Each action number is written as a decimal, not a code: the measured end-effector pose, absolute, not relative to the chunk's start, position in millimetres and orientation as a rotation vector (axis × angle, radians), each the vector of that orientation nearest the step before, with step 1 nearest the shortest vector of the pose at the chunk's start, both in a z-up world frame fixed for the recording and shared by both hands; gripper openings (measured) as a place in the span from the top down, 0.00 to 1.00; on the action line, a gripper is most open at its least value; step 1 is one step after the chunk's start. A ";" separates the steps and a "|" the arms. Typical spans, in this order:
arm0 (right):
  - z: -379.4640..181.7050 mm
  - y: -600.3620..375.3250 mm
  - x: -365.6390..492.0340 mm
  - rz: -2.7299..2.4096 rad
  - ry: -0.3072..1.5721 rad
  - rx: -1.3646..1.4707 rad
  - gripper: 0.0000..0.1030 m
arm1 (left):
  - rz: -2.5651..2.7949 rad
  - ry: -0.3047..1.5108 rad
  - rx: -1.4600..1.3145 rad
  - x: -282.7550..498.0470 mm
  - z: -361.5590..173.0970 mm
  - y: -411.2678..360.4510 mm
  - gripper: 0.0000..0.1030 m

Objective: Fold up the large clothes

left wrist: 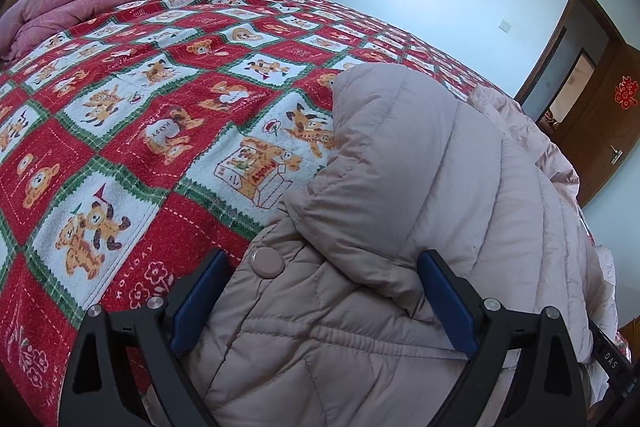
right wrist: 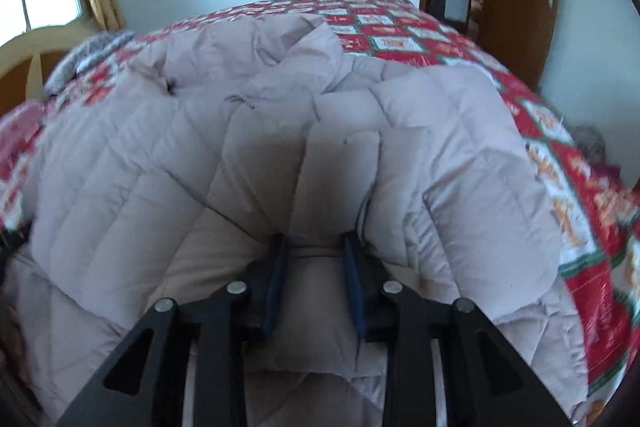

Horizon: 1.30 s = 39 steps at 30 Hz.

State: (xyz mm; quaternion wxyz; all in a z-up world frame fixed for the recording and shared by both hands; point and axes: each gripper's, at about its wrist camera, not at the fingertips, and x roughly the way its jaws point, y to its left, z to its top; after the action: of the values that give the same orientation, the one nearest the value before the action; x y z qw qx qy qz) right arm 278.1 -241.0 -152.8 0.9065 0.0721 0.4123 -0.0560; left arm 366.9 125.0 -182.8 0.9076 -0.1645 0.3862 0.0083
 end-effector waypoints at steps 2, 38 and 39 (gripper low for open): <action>-151.5 -238.7 277.7 -0.115 0.852 0.133 0.67 | 0.019 0.800 -0.336 367.0 -182.2 124.2 0.07; -81.3 -272.2 425.6 0.242 0.655 0.485 0.90 | -0.674 1.024 -0.777 583.3 -105.0 -0.5 0.81; -77.1 -271.0 423.7 0.242 0.653 0.478 0.90 | -0.677 1.021 -0.768 578.3 -97.9 1.5 0.81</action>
State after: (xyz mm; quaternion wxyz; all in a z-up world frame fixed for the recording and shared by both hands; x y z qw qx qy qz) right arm 423.7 -271.0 -77.1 0.9121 0.2319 0.3171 0.1176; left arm 578.3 1.5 -97.9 0.7499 -0.3514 0.4671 -0.3098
